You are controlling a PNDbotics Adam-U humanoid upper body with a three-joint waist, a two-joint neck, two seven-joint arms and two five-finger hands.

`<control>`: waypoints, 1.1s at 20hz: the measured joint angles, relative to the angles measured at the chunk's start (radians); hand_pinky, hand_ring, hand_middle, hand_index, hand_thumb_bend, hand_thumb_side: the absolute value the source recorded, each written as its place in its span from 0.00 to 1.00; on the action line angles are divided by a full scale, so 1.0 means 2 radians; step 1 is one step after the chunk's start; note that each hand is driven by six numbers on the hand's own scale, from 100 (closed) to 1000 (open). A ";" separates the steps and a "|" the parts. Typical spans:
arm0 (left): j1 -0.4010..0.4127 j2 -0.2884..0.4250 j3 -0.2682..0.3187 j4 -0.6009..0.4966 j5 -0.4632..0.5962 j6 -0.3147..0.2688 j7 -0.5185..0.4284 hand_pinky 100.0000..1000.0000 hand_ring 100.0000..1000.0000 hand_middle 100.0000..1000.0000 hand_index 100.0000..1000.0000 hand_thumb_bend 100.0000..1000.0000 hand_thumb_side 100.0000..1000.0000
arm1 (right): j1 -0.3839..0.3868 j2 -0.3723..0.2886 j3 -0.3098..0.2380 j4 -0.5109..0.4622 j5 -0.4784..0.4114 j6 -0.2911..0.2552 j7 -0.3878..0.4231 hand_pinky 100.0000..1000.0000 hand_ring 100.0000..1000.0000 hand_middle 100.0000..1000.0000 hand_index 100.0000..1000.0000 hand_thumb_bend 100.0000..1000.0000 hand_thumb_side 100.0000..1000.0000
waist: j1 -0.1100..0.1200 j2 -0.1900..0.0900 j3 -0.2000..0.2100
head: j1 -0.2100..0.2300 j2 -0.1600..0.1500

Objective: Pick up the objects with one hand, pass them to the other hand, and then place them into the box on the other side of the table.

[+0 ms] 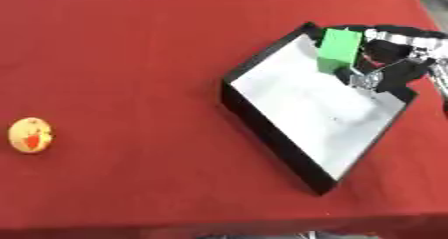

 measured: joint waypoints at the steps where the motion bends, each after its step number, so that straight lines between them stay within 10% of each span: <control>1: 0.000 0.000 0.000 -0.001 0.000 0.001 0.001 0.86 0.77 0.63 0.77 0.20 0.33 | 0.000 0.000 0.000 0.001 0.001 -0.002 -0.002 1.00 1.00 1.00 1.00 0.08 0.10 | 0.000 0.000 0.000 | 0.001 0.000; 6: 0.000 0.000 0.000 -0.003 -0.001 0.002 0.001 0.86 0.77 0.62 0.77 0.20 0.33 | 0.001 0.000 -0.003 0.002 0.011 -0.013 -0.013 1.00 1.00 1.00 1.00 0.00 0.02 | 0.000 0.000 0.000 | 0.003 0.000; 7: 0.000 0.000 0.000 -0.003 -0.002 0.002 0.001 0.86 0.77 0.62 0.77 0.21 0.33 | 0.001 0.000 -0.003 0.002 0.012 -0.016 -0.015 1.00 1.00 1.00 1.00 0.00 0.35 | 0.000 0.000 0.000 | 0.003 0.000; 9: 0.000 0.000 0.000 -0.003 -0.003 0.003 0.001 0.86 0.77 0.62 0.77 0.21 0.33 | 0.002 0.000 -0.003 0.001 0.013 -0.020 -0.020 1.00 1.00 1.00 1.00 0.00 0.53 | 0.000 0.000 0.001 | 0.004 0.000; 16: 0.000 -0.004 0.000 -0.005 -0.007 0.005 0.002 0.86 0.77 0.61 0.77 0.21 0.33 | 0.005 0.000 -0.003 0.007 0.012 -0.028 -0.028 1.00 1.00 1.00 1.00 0.00 0.44 | 0.000 0.003 0.002 | 0.006 0.000; 19: 0.000 -0.004 0.003 -0.006 -0.008 0.007 0.004 0.86 0.76 0.61 0.76 0.21 0.33 | 0.010 0.000 -0.008 0.010 0.003 -0.028 -0.028 1.00 1.00 1.00 1.00 0.00 0.14 | 0.000 0.003 0.002 | 0.010 0.000; 22: 0.001 -0.004 0.007 -0.006 -0.008 0.009 0.005 0.85 0.76 0.60 0.76 0.21 0.34 | 0.014 0.001 -0.018 0.022 -0.018 -0.028 -0.028 1.00 1.00 1.00 1.00 0.00 0.48 | 0.000 0.003 0.002 | 0.022 0.000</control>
